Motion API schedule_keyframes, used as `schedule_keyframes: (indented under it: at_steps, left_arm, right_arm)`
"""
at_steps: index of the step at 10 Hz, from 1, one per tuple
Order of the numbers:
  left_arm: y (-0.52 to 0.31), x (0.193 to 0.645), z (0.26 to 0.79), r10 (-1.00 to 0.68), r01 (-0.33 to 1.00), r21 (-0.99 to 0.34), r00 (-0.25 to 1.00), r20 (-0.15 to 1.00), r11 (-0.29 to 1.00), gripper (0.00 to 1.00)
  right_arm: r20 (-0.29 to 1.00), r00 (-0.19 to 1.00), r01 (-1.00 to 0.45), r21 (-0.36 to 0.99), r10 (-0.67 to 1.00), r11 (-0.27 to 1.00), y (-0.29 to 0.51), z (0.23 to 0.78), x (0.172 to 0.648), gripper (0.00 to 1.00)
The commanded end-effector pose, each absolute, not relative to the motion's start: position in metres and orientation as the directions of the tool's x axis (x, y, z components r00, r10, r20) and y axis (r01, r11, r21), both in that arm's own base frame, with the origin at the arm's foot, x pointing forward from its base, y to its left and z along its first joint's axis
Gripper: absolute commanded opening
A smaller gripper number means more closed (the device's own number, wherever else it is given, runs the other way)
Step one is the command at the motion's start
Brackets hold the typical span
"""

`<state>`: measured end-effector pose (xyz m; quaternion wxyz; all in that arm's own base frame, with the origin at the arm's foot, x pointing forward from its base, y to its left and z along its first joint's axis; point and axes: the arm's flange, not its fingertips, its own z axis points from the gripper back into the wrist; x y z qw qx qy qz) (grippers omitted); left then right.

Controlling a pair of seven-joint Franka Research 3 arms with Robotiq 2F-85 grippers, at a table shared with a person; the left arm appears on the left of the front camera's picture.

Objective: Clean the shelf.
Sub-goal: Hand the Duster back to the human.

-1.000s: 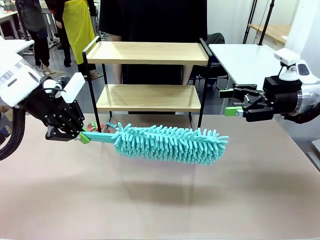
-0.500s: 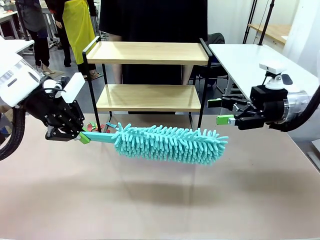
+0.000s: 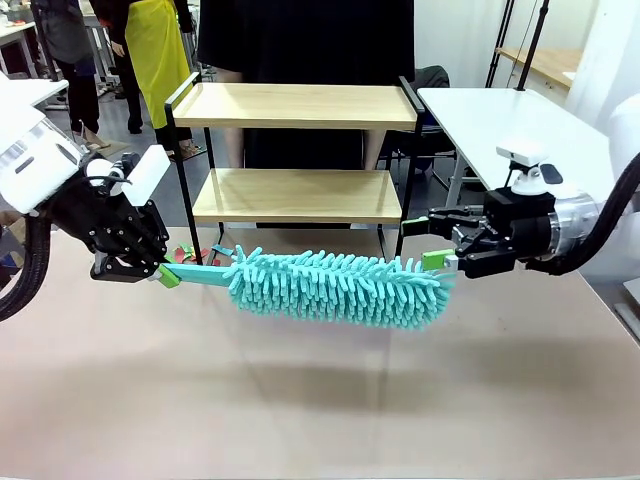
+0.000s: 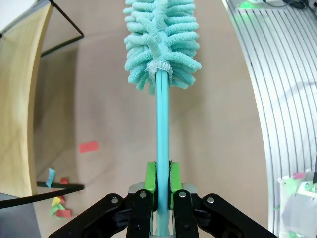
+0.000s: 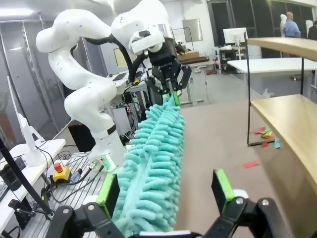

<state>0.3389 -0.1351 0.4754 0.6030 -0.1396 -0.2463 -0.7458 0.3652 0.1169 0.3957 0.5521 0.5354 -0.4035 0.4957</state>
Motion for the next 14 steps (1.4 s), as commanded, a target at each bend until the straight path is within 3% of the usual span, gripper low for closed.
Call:
schedule_keyframes:
  at_steps: [1, 11, 14]
  left_arm:
    - [-0.134, 0.339, 0.477, -0.823, 0.967, 0.201, -0.24, 0.516, -0.156, 0.13]
    - [-0.134, 0.339, 0.477, -0.823, 0.967, 0.201, -0.24, 0.516, -0.156, 0.13]
    - [-0.134, 0.339, 0.477, -0.823, 0.967, 0.201, -0.24, 0.516, -0.156, 0.13]
  right_arm:
    - [0.968, 0.184, -0.978, 0.198, 0.171, -0.063, 0.125, 0.369, 0.271, 1.0]
    - [0.941, 0.226, -0.969, 0.243, 0.254, -0.039, 0.125, 0.346, 0.221, 1.0]
    - [0.956, 0.224, -0.969, 0.24, 0.189, -0.065, 0.117, 0.36, 0.218, 1.0]
